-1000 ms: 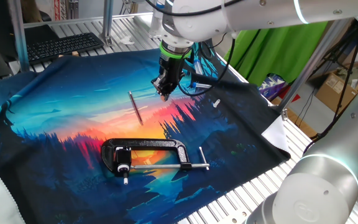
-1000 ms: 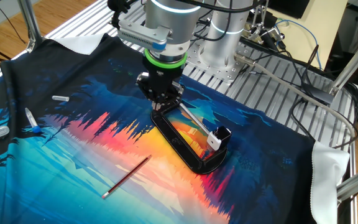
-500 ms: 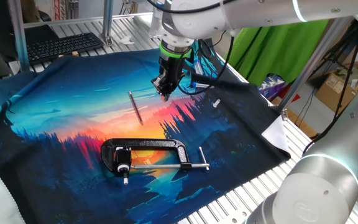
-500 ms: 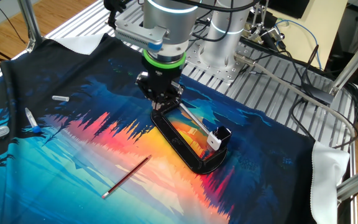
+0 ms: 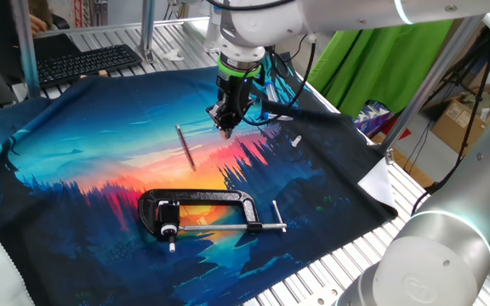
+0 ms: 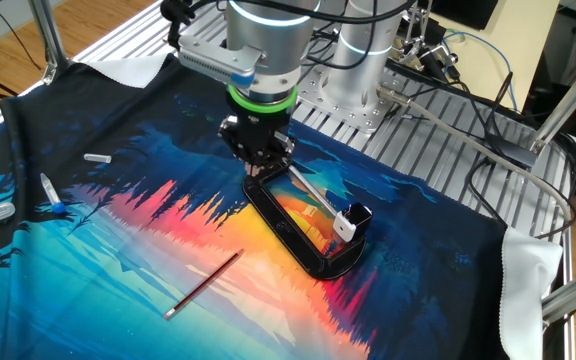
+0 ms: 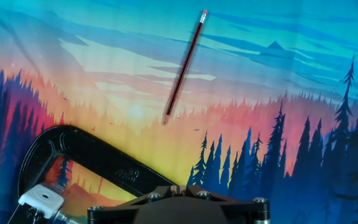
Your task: Insert the pencil into the pencil sharpener
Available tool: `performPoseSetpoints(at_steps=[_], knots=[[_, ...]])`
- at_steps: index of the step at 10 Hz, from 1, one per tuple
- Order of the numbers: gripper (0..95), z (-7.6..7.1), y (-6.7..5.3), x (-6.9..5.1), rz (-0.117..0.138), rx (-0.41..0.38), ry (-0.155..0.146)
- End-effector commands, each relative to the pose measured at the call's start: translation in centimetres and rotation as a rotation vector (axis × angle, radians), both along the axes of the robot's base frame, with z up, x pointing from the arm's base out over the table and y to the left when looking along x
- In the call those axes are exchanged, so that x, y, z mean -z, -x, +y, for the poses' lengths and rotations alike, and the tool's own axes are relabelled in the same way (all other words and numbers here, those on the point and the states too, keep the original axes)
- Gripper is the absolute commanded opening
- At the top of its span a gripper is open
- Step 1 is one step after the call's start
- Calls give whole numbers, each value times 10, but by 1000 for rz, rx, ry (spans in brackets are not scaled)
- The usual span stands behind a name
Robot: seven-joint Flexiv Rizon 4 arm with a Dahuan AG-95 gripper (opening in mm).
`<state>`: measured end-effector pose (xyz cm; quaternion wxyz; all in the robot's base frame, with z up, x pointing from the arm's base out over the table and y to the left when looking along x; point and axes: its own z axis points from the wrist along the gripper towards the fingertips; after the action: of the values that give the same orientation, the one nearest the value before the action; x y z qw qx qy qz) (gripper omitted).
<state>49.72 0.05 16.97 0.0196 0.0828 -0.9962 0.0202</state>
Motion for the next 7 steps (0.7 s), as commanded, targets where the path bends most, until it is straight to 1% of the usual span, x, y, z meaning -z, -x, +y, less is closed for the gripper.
performPoseSetpoints(at_steps=[1,5,6,7], knots=[[0,0,2,0,15,0,-1],[0,0,3,0,12,9,-1],[0,1,2,2,9,21,-2],[0,2,1,5,6,61,-5]])
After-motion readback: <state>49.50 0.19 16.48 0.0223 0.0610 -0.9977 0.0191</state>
